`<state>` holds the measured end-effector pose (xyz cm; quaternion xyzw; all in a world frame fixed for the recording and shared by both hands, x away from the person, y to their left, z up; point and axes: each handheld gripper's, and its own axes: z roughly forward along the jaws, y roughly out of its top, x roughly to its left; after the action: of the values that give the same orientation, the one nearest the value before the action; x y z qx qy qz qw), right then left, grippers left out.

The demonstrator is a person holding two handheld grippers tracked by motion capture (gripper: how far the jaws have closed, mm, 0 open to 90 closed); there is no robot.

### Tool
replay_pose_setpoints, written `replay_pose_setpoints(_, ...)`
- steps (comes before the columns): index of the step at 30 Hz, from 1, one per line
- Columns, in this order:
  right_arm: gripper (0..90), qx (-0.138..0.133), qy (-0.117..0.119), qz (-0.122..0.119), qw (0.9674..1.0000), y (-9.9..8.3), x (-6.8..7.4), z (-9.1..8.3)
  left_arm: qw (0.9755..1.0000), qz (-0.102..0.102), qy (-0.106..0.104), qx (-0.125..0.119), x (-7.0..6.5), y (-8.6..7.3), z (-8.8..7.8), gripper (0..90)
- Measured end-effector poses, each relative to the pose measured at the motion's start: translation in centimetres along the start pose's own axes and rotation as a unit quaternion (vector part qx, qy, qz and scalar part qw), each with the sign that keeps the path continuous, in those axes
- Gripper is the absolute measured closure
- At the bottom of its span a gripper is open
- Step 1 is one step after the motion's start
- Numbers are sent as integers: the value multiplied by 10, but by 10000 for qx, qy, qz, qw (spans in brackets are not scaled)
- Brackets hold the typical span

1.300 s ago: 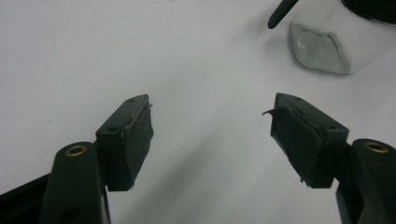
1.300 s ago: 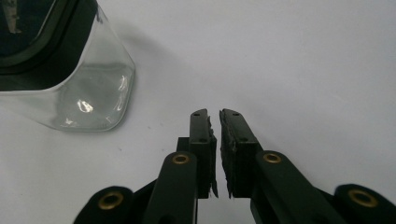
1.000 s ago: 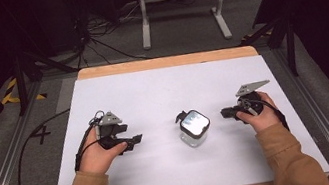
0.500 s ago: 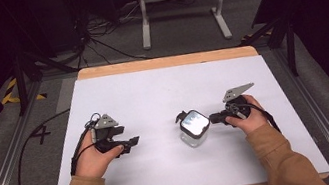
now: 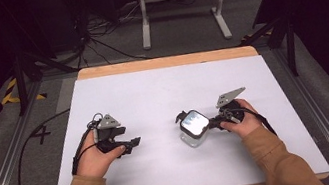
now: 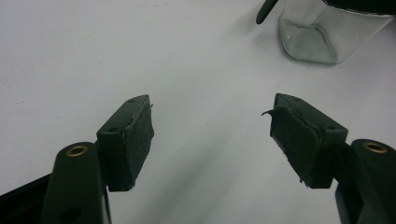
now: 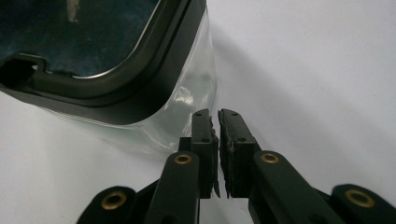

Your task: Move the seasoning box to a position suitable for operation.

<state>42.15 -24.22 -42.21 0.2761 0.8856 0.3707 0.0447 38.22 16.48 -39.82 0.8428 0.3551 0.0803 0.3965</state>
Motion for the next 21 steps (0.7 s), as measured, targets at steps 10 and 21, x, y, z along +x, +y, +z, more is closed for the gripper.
replay_pose_setpoints(10,881,118,40,-135,9998,-1,5,-2,9999,112,-67,52,-1,4,5,300)
replay_pose_setpoints(21,894,320,194,-255,9990,-3,20,-3,9996,217,-194,33,-2,15,16,301)
